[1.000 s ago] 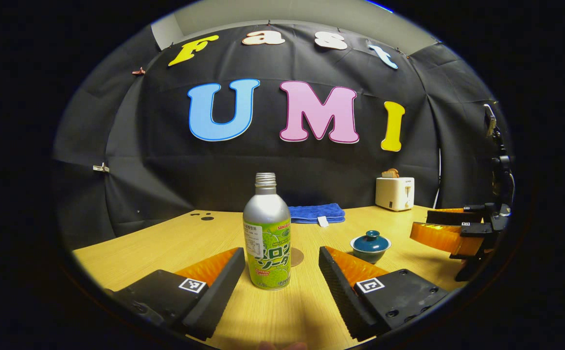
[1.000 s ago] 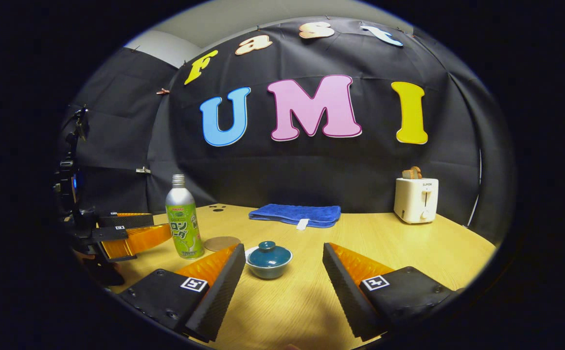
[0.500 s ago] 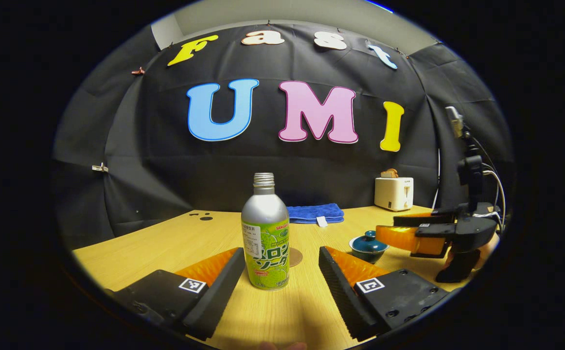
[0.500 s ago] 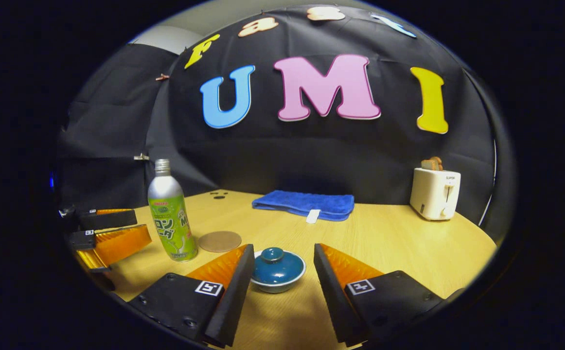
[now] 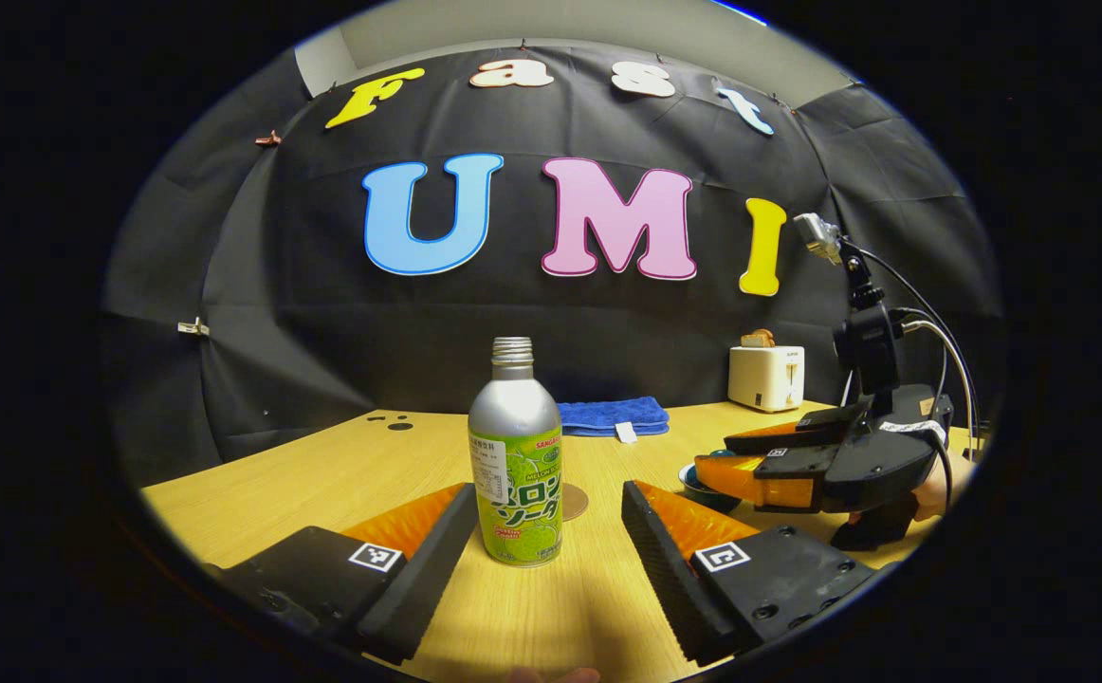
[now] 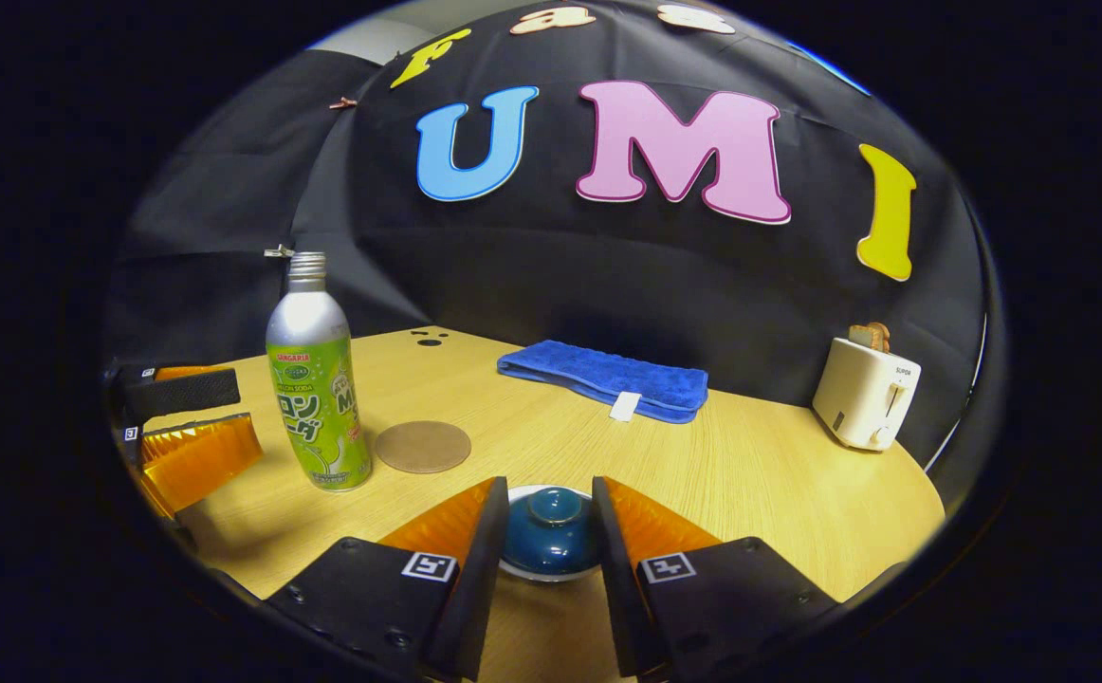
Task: Open the teacup lid with one hand, grasp the water bottle and pour water into the teacup with the other hand; after pouring, place the water bottle on the coaster and then close the teacup lid.
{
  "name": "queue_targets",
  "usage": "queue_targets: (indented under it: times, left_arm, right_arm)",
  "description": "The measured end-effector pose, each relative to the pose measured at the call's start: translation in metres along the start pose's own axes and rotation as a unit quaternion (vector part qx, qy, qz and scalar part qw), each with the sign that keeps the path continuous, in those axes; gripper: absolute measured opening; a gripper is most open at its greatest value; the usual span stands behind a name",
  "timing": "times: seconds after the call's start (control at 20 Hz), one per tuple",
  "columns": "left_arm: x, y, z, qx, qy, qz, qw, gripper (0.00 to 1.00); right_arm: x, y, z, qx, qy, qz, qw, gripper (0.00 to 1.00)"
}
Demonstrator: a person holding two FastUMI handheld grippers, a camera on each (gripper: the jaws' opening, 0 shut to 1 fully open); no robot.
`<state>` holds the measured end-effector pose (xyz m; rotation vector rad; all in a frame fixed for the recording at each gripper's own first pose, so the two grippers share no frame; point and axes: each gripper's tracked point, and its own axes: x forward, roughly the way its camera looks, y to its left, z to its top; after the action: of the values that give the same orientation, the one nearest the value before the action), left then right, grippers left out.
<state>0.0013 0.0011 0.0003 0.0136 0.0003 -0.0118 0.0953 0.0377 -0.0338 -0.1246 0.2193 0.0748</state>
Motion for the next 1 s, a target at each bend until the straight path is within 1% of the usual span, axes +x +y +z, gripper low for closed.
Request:
queue_targets:
  times: [0.05, 0.1, 0.15, 0.2, 0.25, 0.35, 0.4, 0.5, 0.7, 0.75, 0.8, 0.85, 1.0]
  left_arm:
    - [0.000, -0.001, 0.000, 0.000, 0.000, 0.000, 1.000, 0.96]
    - [0.000, -0.002, -0.001, 0.000, 0.000, 0.000, 1.000, 0.96]
    - [0.000, -0.001, -0.001, 0.000, 0.000, 0.000, 1.000, 0.96]
    - [0.000, -0.002, -0.002, 0.001, 0.000, 0.000, 1.000, 0.96]
    - [0.000, -0.001, -0.001, 0.001, 0.000, 0.000, 1.000, 0.96]
    - [0.000, -0.001, -0.001, 0.001, 0.000, 0.000, 1.000, 0.96]
    - [0.000, -0.002, -0.002, 0.001, 0.000, 0.000, 1.000, 0.96]
    - [0.000, -0.002, -0.002, 0.001, 0.000, 0.000, 1.000, 0.96]
    - [0.001, -0.002, -0.002, 0.002, 0.001, -0.001, 1.000, 0.96]
    - [0.002, 0.000, -0.002, 0.002, 0.001, 0.001, 1.000, 0.96]
    - [0.003, -0.001, -0.003, 0.002, 0.001, 0.005, 1.000, 0.96]
    - [0.005, 0.001, -0.003, 0.002, 0.002, 0.010, 1.000, 0.96]
    - [0.022, 0.014, -0.001, 0.001, 0.004, 0.034, 0.999, 0.96]
  right_arm:
    - [0.002, 0.002, -0.001, 0.001, -0.002, 0.003, 1.000, 0.51]
    - [0.002, 0.001, 0.000, 0.000, -0.003, 0.000, 1.000, 0.51]
    - [0.001, -0.001, 0.000, 0.000, -0.004, -0.001, 1.000, 0.34]
    - [0.000, 0.001, 0.001, -0.002, -0.005, 0.001, 1.000, 0.34]
    - [-0.001, 0.000, 0.001, 0.000, -0.007, 0.003, 1.000, 0.31]
    - [-0.006, -0.003, 0.009, 0.013, -0.031, -0.001, 0.999, 0.30]
    - [-0.008, -0.005, 0.010, 0.020, -0.041, -0.004, 0.999, 0.28]
    - [-0.013, -0.010, 0.015, 0.034, -0.061, -0.010, 0.997, 0.28]
    - [-0.030, -0.015, 0.013, 0.063, -0.071, -0.006, 0.995, 0.28]
    - [-0.036, -0.017, 0.012, 0.066, -0.075, -0.007, 0.995, 0.23]
    - [-0.044, -0.020, 0.013, 0.067, -0.082, -0.010, 0.994, 0.23]
    - [-0.052, -0.023, 0.012, 0.067, -0.088, -0.012, 0.994, 0.28]
    - [-0.076, -0.029, 0.012, 0.068, -0.104, -0.016, 0.992, 0.28]
